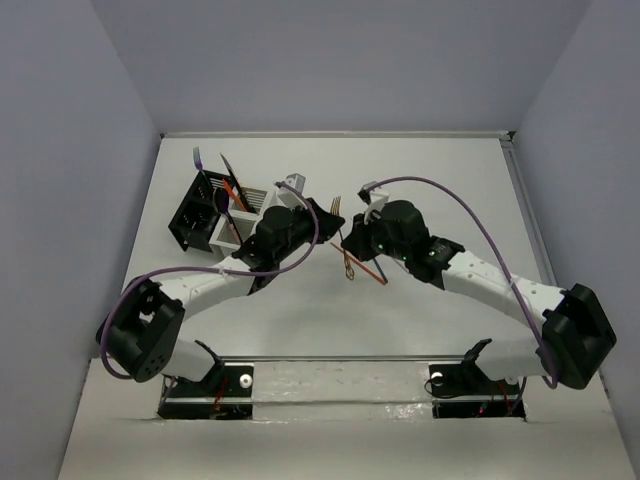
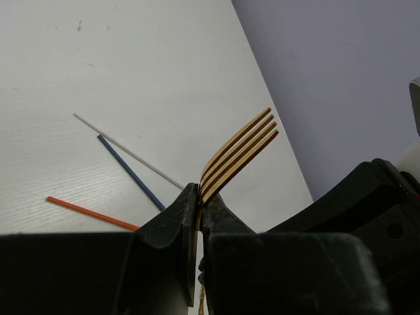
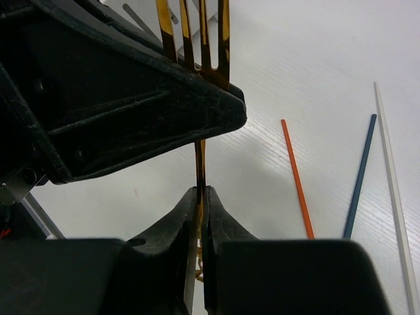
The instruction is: Sort the eating utensils into containers
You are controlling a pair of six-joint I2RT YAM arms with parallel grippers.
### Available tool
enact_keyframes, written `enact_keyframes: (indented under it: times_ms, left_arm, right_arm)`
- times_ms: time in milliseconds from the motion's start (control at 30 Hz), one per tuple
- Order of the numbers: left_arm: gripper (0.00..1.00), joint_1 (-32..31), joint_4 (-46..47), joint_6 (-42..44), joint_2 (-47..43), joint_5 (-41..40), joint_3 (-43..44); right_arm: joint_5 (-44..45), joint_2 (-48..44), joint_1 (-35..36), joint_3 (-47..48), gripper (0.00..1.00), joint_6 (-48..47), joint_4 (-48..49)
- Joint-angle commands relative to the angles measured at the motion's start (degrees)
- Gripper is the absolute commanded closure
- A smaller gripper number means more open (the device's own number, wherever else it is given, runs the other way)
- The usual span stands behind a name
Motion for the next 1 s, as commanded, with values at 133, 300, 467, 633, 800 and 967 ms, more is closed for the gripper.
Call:
enact_keyframes:
  times_ms: [133, 300, 467, 633, 800, 967]
  left_arm:
    - [1.0, 1.8, -5.1, 4.0, -5.4, -2.9, 5.7]
    - [1.0, 7.4, -9.3, 3.9, -9.3, -2.1, 9.9]
    - [1.0, 14.9, -18.7, 7.3, -12.0, -2.9, 21.7]
    - [1.0, 23.4, -29.8, 13.7, -9.8, -5.7, 34.3]
    - [1.0, 33.6, -31.8, 18.6, -9.0, -15.6, 37.3]
    - [1.0, 42.4, -28.9, 19.4, -7.0, -19.4, 35.5]
  right_arm:
    - [-0.5, -3.2, 0.7, -2.4, 0.47, 2.3, 5.1]
    - [-1.7, -9.6, 0.7, -4.4, 0.29, 2.1, 4.7]
    - [-0.5, -14.2, 0.7, -7.9, 0.27, 1.3, 4.6]
    - [0.0, -15.5, 0.7, -10.5, 0.27, 1.4, 6.3]
    - [1.1, -17.1, 0.7, -12.4, 0.27, 1.4, 7.4]
    - [1.7, -17.7, 0.7, -13.4, 0.27, 1.0, 8.3]
